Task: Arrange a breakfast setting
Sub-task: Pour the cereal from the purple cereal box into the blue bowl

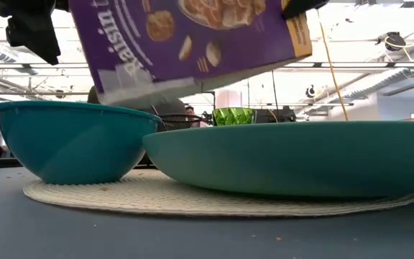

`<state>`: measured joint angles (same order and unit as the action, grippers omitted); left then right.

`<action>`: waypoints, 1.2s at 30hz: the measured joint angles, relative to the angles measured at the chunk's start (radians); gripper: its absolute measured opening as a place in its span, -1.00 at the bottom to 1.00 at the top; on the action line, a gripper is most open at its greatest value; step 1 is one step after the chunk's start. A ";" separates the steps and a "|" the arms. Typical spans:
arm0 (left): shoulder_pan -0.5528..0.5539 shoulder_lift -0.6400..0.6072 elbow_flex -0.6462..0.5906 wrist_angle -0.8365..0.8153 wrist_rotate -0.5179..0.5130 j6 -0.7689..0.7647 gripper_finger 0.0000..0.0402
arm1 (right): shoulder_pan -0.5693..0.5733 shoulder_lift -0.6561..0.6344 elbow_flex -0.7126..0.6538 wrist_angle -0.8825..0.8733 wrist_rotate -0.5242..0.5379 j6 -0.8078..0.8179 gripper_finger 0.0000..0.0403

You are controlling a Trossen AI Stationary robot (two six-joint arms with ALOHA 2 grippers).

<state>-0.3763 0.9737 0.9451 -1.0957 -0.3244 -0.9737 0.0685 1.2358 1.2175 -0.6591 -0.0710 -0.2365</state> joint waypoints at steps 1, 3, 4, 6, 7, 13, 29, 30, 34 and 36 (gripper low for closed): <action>0.000 0.000 0.000 0.000 0.000 0.000 -0.28 | 0.000 0.000 0.000 0.013 -0.001 -0.002 -0.17; 0.000 0.000 0.000 0.000 0.000 -0.001 -0.28 | 0.000 -0.002 0.000 0.031 -0.001 -0.002 -0.17; 0.000 0.000 0.000 0.000 0.000 0.000 -0.28 | 0.000 -0.002 0.000 0.031 -0.002 -0.002 -0.17; 0.000 0.000 0.000 0.000 0.000 0.000 -0.28 | 0.000 -0.001 0.000 0.002 -0.003 0.002 -0.17; 0.000 0.000 0.000 0.000 0.000 0.000 -0.28 | 0.000 0.002 0.000 -0.015 -0.003 0.007 -0.17; 0.000 0.000 0.000 0.000 0.000 0.002 -0.28 | 0.000 0.004 0.023 0.008 -0.002 -0.009 -0.17; 0.000 0.000 0.000 0.000 0.000 0.002 -0.28 | 0.000 0.018 0.027 -0.025 -0.003 -0.004 -0.17; 0.000 0.000 0.000 0.000 0.000 0.001 -0.28 | 0.000 0.021 0.027 -0.036 -0.003 0.003 -0.17; 0.000 0.000 0.000 0.000 0.000 0.001 -0.28 | 0.000 0.035 0.026 -0.037 -0.001 -0.012 -0.17; 0.000 0.000 0.000 0.000 0.000 0.000 -0.28 | 0.000 0.033 0.026 0.001 -0.001 -0.013 -0.17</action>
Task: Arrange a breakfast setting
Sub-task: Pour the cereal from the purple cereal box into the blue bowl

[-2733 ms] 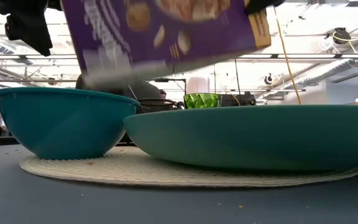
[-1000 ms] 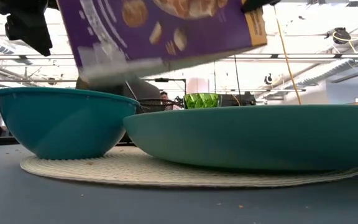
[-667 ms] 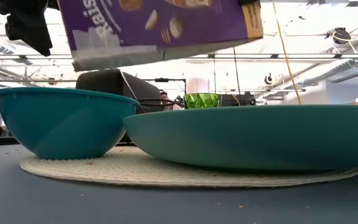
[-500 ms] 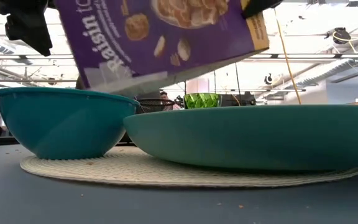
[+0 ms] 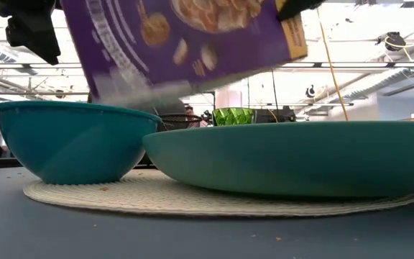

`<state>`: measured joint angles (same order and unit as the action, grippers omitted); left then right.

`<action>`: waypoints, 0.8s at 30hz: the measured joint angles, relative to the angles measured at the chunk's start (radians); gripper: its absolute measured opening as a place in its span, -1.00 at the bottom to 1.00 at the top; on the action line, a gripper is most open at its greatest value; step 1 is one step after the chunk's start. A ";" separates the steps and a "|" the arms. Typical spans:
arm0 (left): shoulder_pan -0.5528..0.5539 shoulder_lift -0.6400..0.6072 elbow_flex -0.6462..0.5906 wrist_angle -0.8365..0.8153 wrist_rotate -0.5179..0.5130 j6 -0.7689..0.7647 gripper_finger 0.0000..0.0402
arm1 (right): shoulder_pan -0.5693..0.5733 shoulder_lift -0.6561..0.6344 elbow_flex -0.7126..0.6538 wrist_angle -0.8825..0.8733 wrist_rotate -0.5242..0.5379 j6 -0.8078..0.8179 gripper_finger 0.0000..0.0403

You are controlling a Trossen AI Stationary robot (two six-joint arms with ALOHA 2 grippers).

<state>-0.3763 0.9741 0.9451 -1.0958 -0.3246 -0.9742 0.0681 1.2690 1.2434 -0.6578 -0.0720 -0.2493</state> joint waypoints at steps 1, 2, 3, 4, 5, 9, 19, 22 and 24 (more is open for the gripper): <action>0.000 0.000 0.000 0.000 0.000 0.000 -0.28 | 0.000 -0.004 0.001 0.014 -0.001 0.000 -0.17; 0.000 0.000 0.000 0.000 0.000 -0.001 -0.28 | 0.000 -0.006 0.001 0.014 -0.002 0.000 -0.17; 0.000 0.000 0.000 0.000 0.000 0.000 -0.28 | 0.000 -0.008 0.001 0.005 -0.002 0.001 -0.17; 0.000 0.000 0.000 0.000 0.000 0.000 -0.28 | 0.000 -0.008 0.001 -0.010 -0.002 0.003 -0.17; 0.000 0.000 0.000 0.000 0.000 0.000 -0.28 | 0.000 -0.007 0.001 -0.026 -0.002 0.007 -0.17; 0.000 0.000 0.000 0.000 0.000 0.000 -0.28 | 0.000 0.007 0.001 -0.038 -0.002 0.003 -0.17; 0.000 0.000 0.000 0.000 0.000 0.001 -0.28 | 0.000 0.001 0.000 -0.057 0.001 0.009 -0.17; 0.000 0.000 0.000 0.000 0.000 0.001 -0.28 | 0.000 0.005 0.000 -0.035 0.001 0.001 -0.17; 0.000 0.000 0.000 0.000 0.000 0.001 -0.28 | 0.000 0.001 0.000 -0.020 0.001 0.001 -0.17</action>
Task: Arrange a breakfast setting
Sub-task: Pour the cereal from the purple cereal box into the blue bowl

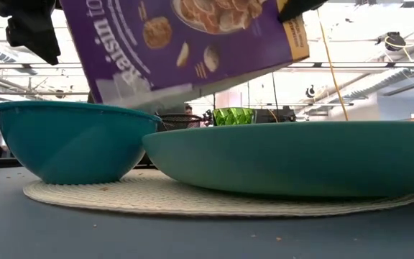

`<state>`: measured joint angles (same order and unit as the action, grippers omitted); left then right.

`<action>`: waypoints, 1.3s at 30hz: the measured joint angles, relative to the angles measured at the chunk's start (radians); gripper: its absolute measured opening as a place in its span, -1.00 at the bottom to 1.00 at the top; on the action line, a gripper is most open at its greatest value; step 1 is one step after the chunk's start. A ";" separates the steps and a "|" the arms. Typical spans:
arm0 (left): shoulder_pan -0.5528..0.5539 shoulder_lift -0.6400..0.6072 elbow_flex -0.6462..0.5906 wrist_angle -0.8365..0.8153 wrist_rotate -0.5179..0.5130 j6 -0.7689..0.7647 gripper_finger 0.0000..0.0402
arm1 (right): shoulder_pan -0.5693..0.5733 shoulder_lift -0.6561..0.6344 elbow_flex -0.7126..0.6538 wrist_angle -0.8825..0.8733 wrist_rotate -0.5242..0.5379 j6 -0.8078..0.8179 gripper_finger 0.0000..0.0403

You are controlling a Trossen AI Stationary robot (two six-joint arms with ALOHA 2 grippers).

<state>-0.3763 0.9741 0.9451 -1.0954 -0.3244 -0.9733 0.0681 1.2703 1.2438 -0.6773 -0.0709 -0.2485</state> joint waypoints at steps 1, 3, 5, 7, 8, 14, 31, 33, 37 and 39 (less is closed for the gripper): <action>0.000 0.000 0.000 0.000 0.000 0.000 -0.28 | 0.000 -0.003 0.000 0.008 0.000 0.000 -0.17; 0.000 0.000 0.000 0.000 0.000 0.000 -0.28 | 0.000 -0.006 0.000 0.016 0.000 0.001 -0.17; 0.000 0.000 0.000 0.000 0.000 0.000 -0.28 | 0.000 -0.005 0.000 -0.007 0.000 0.007 -0.17; 0.000 0.000 0.000 0.000 0.000 0.001 -0.28 | 0.000 0.002 0.000 -0.033 0.000 0.007 -0.17; 0.000 0.000 0.000 0.000 0.000 0.001 -0.28 | 0.000 0.004 0.000 -0.027 0.000 0.000 -0.17; 0.000 0.000 0.000 0.000 0.000 0.001 -0.28 | 0.000 -0.007 0.001 0.052 -0.002 -0.004 -0.17; 0.000 0.000 0.000 0.000 0.000 0.001 -0.28 | 0.000 -0.004 0.000 -0.005 -0.003 -0.001 -0.17; 0.000 0.000 0.000 0.000 0.000 0.001 -0.28 | 0.000 -0.001 0.000 -0.020 -0.002 -0.001 -0.17; 0.000 0.000 0.000 0.000 0.000 0.001 -0.28 | 0.000 -0.004 0.000 0.036 -0.002 -0.002 -0.17; 0.000 0.000 0.000 0.000 0.000 0.000 -0.28 | 0.000 -0.009 0.000 0.038 -0.003 -0.002 -0.17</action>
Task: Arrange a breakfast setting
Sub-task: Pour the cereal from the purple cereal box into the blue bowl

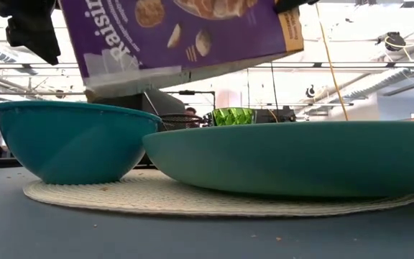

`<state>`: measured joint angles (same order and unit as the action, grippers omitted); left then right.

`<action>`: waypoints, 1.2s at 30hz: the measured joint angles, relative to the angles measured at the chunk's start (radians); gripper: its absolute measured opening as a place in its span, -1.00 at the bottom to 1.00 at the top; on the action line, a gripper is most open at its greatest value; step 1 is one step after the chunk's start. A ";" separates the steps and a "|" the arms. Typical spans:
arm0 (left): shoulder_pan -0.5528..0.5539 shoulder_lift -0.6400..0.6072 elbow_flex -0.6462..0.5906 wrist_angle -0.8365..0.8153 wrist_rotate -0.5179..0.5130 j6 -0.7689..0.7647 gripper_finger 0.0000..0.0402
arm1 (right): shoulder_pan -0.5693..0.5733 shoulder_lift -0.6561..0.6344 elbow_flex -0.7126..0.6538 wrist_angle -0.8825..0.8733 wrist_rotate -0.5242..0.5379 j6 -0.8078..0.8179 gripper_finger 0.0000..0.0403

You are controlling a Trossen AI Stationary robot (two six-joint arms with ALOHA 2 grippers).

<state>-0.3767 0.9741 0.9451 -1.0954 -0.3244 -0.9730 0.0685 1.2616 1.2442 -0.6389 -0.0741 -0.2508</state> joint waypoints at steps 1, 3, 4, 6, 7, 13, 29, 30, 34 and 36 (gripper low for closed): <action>0.000 0.000 0.000 0.000 0.000 0.000 -0.28 | 0.000 0.000 0.000 -0.002 0.000 0.000 -0.17; 0.000 0.000 0.000 0.000 0.000 0.000 -0.28 | 0.000 0.000 0.000 -0.023 0.000 0.002 -0.17; 0.000 0.000 0.000 0.000 0.000 0.000 -0.28 | 0.000 0.001 0.000 -0.044 0.001 0.002 -0.17; 0.000 0.000 0.000 0.000 0.000 0.000 -0.28 | 0.000 0.001 -0.001 -0.065 0.000 0.002 -0.17; 0.000 0.000 0.000 0.000 0.000 0.000 -0.28 | 0.000 0.001 -0.001 -0.051 0.000 0.002 -0.17; 0.000 0.000 0.000 0.000 0.000 0.000 -0.28 | 0.000 -0.016 0.000 0.020 -0.001 0.000 -0.17; 0.000 0.000 0.000 0.000 0.000 0.002 -0.28 | 0.000 -0.008 0.000 -0.034 -0.004 0.003 -0.17; 0.000 0.000 0.000 0.000 0.000 0.002 -0.28 | 0.000 -0.006 0.000 -0.049 -0.004 0.003 -0.17; 0.000 0.000 0.000 0.000 0.000 0.002 -0.28 | 0.000 -0.005 0.000 -0.021 -0.002 0.004 -0.17; 0.000 0.000 0.000 0.000 0.000 0.002 -0.28 | 0.000 -0.012 0.000 -0.019 -0.001 0.003 -0.17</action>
<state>-0.3766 0.9741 0.9451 -1.0954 -0.3244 -0.9710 0.0685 1.2494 1.2438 -0.6579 -0.0749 -0.2479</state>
